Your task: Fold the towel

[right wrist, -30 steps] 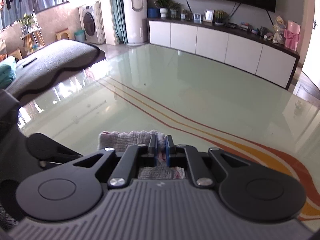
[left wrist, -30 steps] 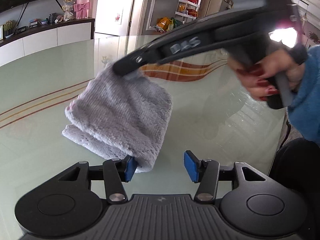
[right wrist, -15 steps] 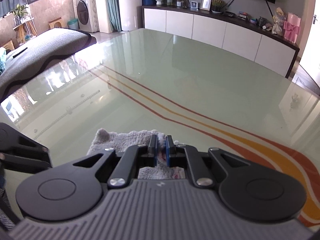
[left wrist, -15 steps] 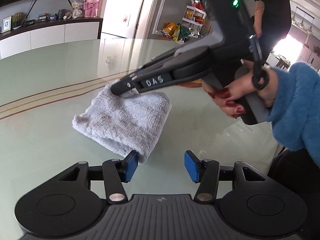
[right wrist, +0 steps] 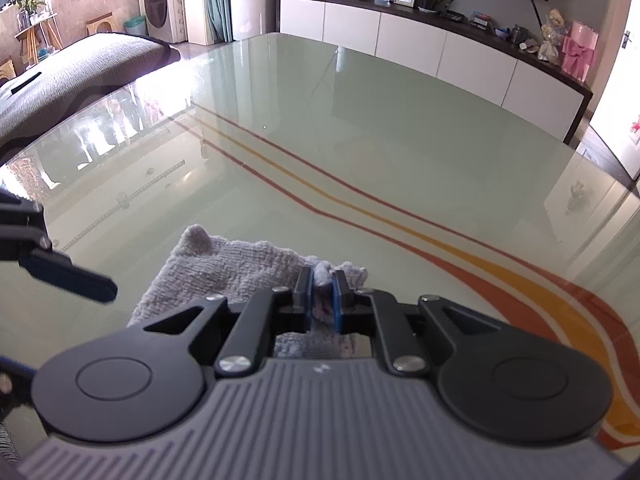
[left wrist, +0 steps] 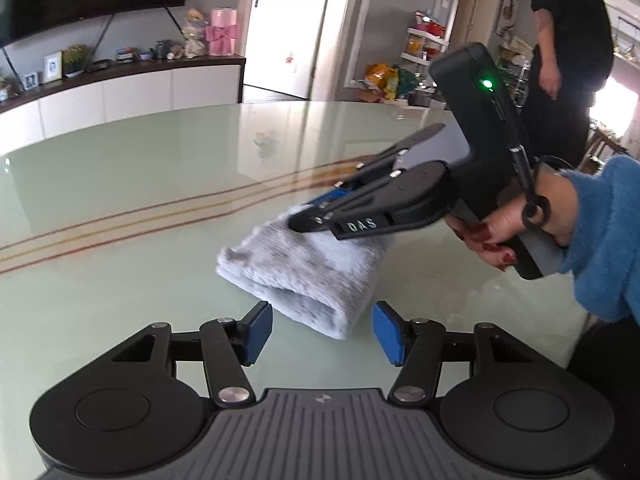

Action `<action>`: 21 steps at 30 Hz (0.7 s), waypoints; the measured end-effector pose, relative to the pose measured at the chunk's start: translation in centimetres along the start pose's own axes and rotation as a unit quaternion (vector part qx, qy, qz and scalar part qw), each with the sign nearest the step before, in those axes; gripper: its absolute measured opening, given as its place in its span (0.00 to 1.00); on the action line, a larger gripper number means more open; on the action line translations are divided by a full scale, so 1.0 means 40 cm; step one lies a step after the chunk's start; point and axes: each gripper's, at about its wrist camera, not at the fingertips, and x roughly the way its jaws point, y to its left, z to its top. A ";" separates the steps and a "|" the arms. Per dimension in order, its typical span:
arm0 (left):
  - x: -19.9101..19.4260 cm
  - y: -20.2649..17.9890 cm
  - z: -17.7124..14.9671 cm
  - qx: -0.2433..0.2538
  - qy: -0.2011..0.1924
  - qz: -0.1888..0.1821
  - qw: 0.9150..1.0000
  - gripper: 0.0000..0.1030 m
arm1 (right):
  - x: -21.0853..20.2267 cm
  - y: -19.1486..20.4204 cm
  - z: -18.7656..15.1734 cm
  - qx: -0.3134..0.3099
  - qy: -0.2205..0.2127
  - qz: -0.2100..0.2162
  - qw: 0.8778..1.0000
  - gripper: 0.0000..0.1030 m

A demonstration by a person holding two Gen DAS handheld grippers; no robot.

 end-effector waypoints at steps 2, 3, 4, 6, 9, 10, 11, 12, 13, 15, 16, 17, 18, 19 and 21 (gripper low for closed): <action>0.005 0.000 0.013 0.005 -0.001 -0.001 1.000 0.58 | -0.004 -0.002 -0.001 0.002 -0.001 0.001 1.000 0.12; 0.011 0.001 0.017 0.006 0.001 -0.001 1.000 0.58 | -0.006 -0.004 -0.002 0.003 -0.001 0.001 1.000 0.13; 0.018 0.001 0.020 0.008 0.003 -0.001 1.000 0.58 | -0.008 -0.005 -0.003 0.004 -0.002 0.002 1.000 0.13; 0.031 0.002 0.027 0.011 0.007 -0.002 1.000 0.58 | -0.001 -0.014 0.004 0.006 -0.002 0.003 1.000 0.15; 0.050 0.003 0.036 0.015 0.013 -0.003 1.000 0.58 | -0.010 -0.017 0.003 0.009 -0.010 0.002 1.000 0.20; 0.056 0.004 0.040 0.017 0.015 -0.003 1.000 0.58 | -0.014 -0.022 0.008 0.010 -0.015 0.001 1.000 0.23; 0.063 0.004 0.043 0.018 0.017 -0.004 1.000 0.58 | -0.018 -0.027 0.013 0.012 -0.020 0.000 1.000 0.24; 0.069 0.005 0.046 0.020 0.019 -0.004 1.000 0.58 | -0.024 -0.031 0.013 0.015 -0.025 -0.002 1.000 0.26; 0.075 0.005 0.050 0.021 0.021 -0.004 1.000 0.58 | -0.030 -0.035 0.014 0.018 -0.029 -0.005 0.999 0.26; 0.088 0.006 0.056 0.024 0.025 -0.005 0.999 0.58 | -0.041 -0.046 0.018 0.024 -0.037 -0.006 0.999 0.26; 0.094 0.007 0.060 0.026 0.027 -0.005 0.999 0.58 | -0.058 -0.056 0.017 0.032 -0.044 -0.001 0.999 0.26; 0.101 0.007 0.063 0.027 0.029 -0.006 0.999 0.58 | -0.070 -0.061 0.014 0.036 -0.047 0.006 0.998 0.26; 0.107 0.008 0.066 0.029 0.031 -0.006 0.999 0.58 | -0.076 -0.063 0.012 0.038 -0.047 0.011 0.998 0.23; 0.113 0.009 0.068 0.030 0.033 -0.007 0.999 0.58 | -0.090 -0.065 0.007 0.040 -0.047 0.027 0.998 0.20; 0.123 0.015 0.062 0.029 0.038 -0.009 0.999 0.58 | -0.101 -0.061 -0.003 0.037 -0.040 0.042 0.998 0.17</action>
